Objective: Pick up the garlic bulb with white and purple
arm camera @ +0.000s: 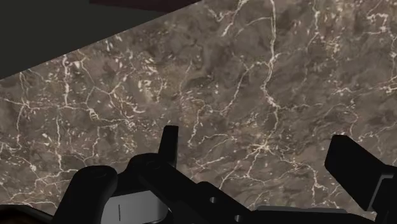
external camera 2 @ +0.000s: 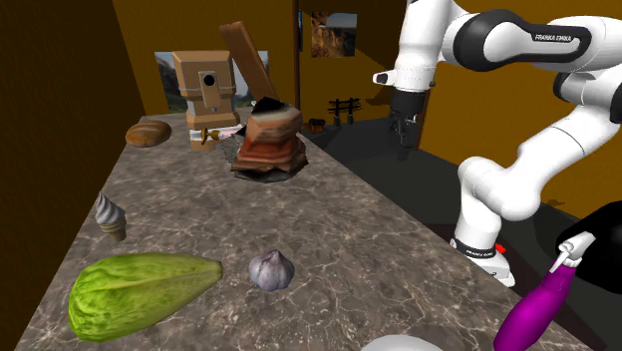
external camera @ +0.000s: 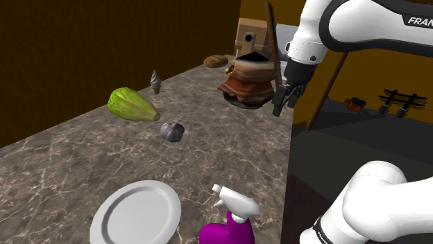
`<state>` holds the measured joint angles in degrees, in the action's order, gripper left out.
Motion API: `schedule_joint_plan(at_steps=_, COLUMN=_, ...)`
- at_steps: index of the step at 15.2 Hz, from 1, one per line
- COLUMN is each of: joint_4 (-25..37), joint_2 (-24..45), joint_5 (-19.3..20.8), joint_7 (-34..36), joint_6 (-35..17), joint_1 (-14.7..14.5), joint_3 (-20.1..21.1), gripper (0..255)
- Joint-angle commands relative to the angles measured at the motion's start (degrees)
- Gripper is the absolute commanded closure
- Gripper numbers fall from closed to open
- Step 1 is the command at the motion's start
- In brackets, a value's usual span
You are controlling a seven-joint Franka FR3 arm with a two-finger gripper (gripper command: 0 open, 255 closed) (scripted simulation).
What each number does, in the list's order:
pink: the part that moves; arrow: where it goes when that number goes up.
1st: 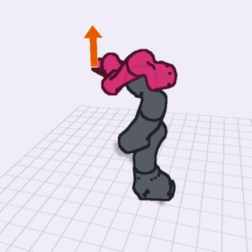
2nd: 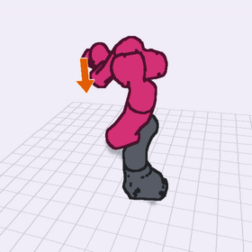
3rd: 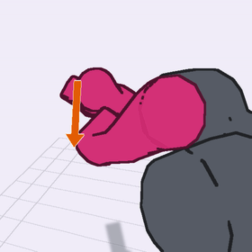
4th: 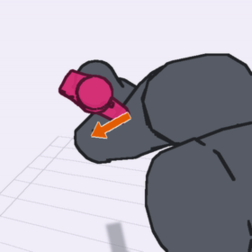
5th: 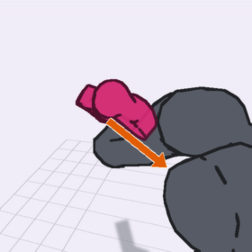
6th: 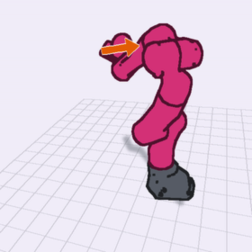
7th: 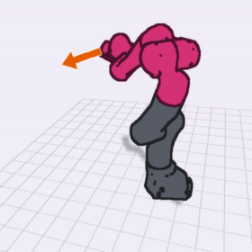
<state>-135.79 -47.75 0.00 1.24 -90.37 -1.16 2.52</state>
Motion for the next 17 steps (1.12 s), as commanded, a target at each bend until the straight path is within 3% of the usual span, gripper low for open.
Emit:
schedule_joint_plan(at_steps=1, joint_4=0.0, joint_2=0.0, joint_5=0.0, joint_7=0.0, joint_6=0.0, joint_1=0.0, joint_3=0.0, gripper=0)
schedule_joint_plan(at_steps=10, joint_4=5.8, joint_2=12.0, joint_5=2.3, joint_7=23.4, joint_6=-7.1, joint_1=2.8, joint_3=20.0, gripper=0)
schedule_joint_plan(at_steps=14, joint_4=11.7, joint_2=20.9, joint_5=7.0, joint_7=35.1, joint_6=-8.0, joint_1=6.1, joint_3=29.3, gripper=0)
schedule_joint_plan(at_steps=17, joint_4=17.5, joint_2=29.4, joint_5=12.9, joint_7=44.8, joint_6=-7.0, joint_1=9.1, joint_3=36.7, gripper=0)
